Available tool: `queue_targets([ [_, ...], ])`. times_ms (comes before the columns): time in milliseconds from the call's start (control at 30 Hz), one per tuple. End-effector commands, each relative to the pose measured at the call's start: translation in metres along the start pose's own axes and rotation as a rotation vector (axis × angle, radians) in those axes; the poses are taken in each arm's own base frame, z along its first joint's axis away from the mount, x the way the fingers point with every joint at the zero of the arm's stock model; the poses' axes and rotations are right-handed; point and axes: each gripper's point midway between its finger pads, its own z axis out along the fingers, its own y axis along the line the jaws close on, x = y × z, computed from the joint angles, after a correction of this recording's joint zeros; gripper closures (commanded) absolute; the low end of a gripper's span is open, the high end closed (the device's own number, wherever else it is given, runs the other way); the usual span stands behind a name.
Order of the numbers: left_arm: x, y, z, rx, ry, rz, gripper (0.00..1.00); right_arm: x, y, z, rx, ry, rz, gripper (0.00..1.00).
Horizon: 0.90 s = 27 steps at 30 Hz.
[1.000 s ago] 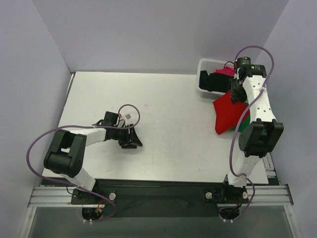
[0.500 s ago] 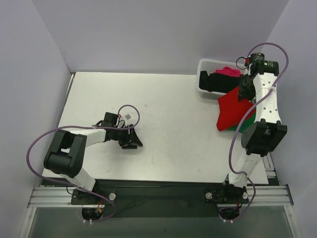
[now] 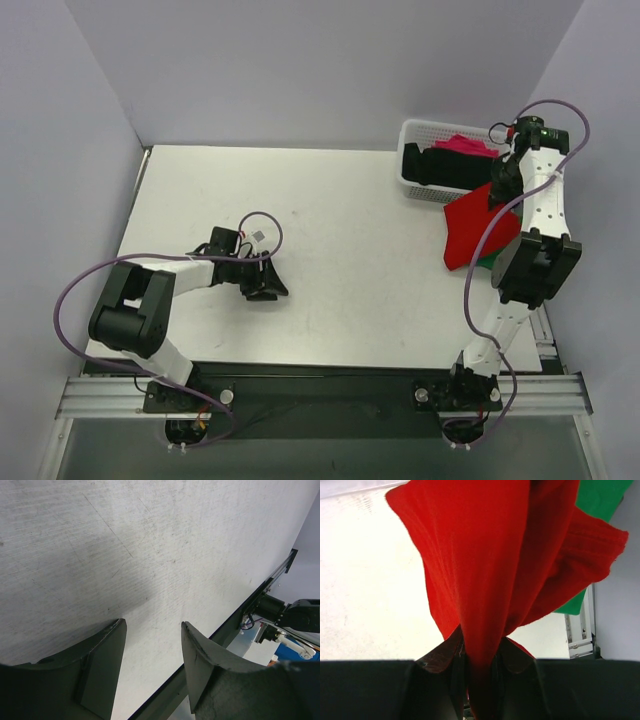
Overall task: Fold and stack the t-shirts
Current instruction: Put the neatly folded tshirt into the corner of the board with the right arm
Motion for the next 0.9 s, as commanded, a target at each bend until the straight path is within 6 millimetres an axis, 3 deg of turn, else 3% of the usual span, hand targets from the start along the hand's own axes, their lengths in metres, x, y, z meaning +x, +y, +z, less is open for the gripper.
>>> queue_targets([
  [0, 0.003, 0.012, -0.002, -0.056, -0.005, 0.022, 0.41, 0.0, -0.016, 0.008, 0.077, 0.003, 0.027, 1.0],
  [400, -0.017, -0.02, -0.03, -0.046, -0.075, 0.081, 0.41, 0.007, -0.07, 0.033, 0.274, 0.051, 0.141, 0.98],
  [433, -0.019, -0.025, -0.034, -0.045, -0.085, 0.091, 0.41, 0.007, -0.073, 0.034, 0.292, 0.054, 0.151, 0.89],
  [467, -0.021, -0.027, -0.036, -0.048, -0.092, 0.096, 0.4, 0.007, -0.075, 0.034, 0.309, 0.051, 0.163, 0.69],
  [500, -0.023, -0.032, -0.041, -0.046, -0.111, 0.111, 0.4, 0.007, -0.079, 0.029, 0.34, 0.04, 0.175, 0.3],
  [600, -0.03, -0.041, -0.054, -0.055, -0.156, 0.135, 0.39, 0.012, -0.082, 0.026, 0.368, 0.021, 0.21, 0.0],
  [700, -0.035, -0.052, -0.068, -0.056, -0.209, 0.154, 0.38, 0.018, -0.081, 0.015, 0.372, -0.038, 0.238, 0.0],
  [733, -0.036, -0.053, -0.071, -0.063, -0.223, 0.152, 0.38, 0.017, -0.081, 0.001, 0.367, -0.081, 0.249, 0.0],
  [867, -0.038, -0.061, -0.086, -0.07, -0.294, 0.154, 0.36, 0.034, -0.073, -0.012, 0.352, -0.131, 0.238, 0.0],
])
